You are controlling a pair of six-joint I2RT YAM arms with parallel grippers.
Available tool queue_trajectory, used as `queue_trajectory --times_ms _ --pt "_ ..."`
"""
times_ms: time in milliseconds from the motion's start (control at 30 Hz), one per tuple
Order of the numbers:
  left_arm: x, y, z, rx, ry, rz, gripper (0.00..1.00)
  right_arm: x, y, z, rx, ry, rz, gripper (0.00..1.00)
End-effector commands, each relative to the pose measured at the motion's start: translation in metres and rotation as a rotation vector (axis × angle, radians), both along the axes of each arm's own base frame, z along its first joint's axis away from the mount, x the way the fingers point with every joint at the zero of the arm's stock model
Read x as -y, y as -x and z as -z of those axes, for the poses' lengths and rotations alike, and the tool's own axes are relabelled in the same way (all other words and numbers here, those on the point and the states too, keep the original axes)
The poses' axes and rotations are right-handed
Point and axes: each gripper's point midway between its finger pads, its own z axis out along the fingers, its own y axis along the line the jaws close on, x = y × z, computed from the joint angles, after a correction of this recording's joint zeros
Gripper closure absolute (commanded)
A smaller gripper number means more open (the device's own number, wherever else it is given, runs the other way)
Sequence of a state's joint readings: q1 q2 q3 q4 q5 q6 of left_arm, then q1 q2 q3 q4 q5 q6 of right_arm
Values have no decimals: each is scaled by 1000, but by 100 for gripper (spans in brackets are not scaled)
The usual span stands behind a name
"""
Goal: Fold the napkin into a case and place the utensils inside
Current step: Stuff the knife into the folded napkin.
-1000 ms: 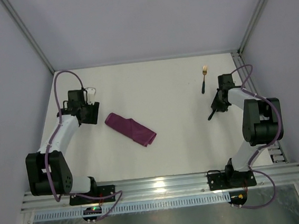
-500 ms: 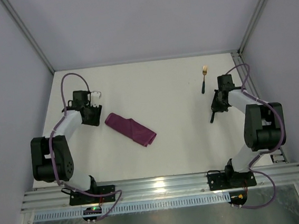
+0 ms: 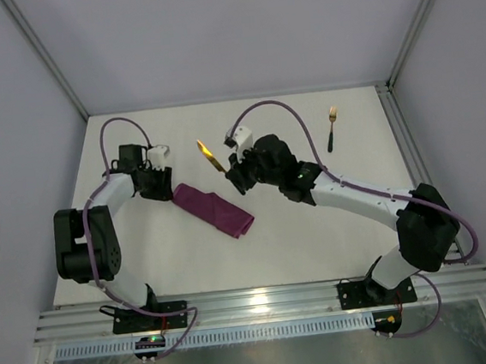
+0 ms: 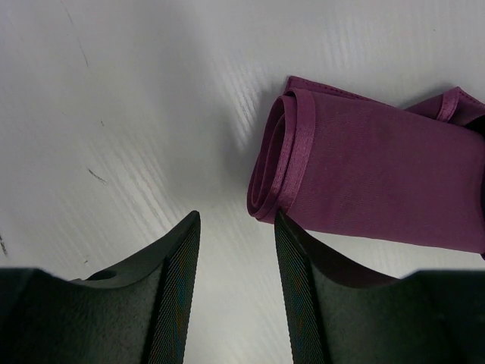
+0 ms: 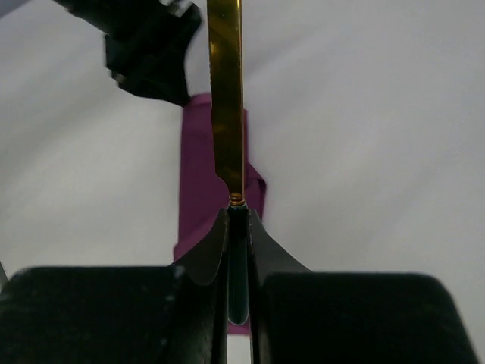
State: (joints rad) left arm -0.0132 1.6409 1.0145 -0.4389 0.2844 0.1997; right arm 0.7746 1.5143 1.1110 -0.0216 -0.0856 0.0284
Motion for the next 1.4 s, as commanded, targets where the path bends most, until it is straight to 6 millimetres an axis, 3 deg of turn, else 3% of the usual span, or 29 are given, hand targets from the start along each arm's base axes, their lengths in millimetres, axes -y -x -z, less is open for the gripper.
queue_trajectory --times_ms 0,67,100,167,200,267,400,567,867,1233,1367 --pt "2 -20 -17 64 92 16 53 -68 0 -30 229 -161 -222 96" --pt "3 -18 -18 59 119 23 53 -86 -5 -33 236 -193 -237 96" --pt "4 -16 -18 54 125 29 53 -94 -8 -13 196 -179 -245 96" --pt "7 -14 -17 51 138 38 54 -111 -8 -8 163 -205 -256 96" --pt "8 -14 -17 46 146 40 54 -120 -8 12 141 -186 -262 96" --pt "9 -15 -18 36 154 39 55 -136 -3 21 135 -178 -278 96" --pt "15 -12 -16 7 188 53 57 -149 -5 37 91 -222 -261 96" --pt "17 -6 -13 -29 202 59 58 -149 -5 53 59 -208 -251 96" --pt "18 -12 2 -84 214 35 63 -154 -5 61 42 -194 -254 96" --pt "18 -16 12 -94 215 38 81 -134 2 104 -36 -44 -235 96" --pt "17 -19 9 -76 206 44 100 -129 1 115 -47 20 -234 96"
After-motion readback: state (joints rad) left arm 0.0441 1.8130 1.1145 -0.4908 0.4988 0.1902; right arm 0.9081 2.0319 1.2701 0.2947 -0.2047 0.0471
